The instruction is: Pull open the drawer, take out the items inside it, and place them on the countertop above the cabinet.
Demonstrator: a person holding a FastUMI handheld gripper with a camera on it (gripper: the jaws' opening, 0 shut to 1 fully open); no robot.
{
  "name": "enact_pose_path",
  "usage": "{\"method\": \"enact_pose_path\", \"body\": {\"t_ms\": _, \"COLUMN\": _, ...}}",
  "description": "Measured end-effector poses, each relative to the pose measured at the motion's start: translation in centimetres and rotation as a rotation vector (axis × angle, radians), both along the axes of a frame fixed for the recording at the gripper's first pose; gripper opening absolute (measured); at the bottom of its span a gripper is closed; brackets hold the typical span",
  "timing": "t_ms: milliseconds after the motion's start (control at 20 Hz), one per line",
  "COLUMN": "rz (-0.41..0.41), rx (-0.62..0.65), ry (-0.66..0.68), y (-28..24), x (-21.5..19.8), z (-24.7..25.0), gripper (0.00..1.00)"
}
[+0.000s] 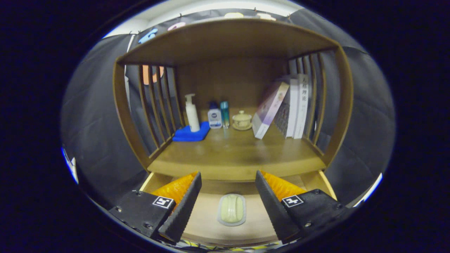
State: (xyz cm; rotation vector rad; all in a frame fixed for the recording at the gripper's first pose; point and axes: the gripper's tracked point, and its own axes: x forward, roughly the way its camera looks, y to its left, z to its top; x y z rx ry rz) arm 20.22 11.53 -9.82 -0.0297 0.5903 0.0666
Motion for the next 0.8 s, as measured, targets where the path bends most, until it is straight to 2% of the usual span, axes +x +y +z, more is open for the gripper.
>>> {"method": "enact_pose_path", "body": {"t_ms": 150, "rz": 0.023, "rx": -0.073, "ry": 0.151, "y": 0.3, "x": 1.0, "z": -3.7, "gripper": 0.97}}
{"method": "enact_pose_path", "body": {"t_ms": 300, "rz": 0.004, "rx": -0.029, "ry": 0.336, "y": 0.7, "x": 1.1, "z": -8.2, "gripper": 0.95}}
{"method": "enact_pose_path", "body": {"t_ms": 600, "rz": -0.04, "rx": -0.025, "ry": 0.57, "y": -0.9, "x": 1.2, "z": -13.9, "gripper": 0.82}}
{"method": "enact_pose_path", "body": {"t_ms": 650, "rz": -0.045, "rx": -0.025, "ry": 0.613, "y": -0.9, "x": 0.7, "z": -14.7, "gripper": 0.74}}
{"method": "enact_pose_path", "body": {"t_ms": 800, "rz": -0.08, "rx": -0.002, "ry": 0.685, "y": -1.5, "x": 0.2, "z": -16.2, "gripper": 0.62}}
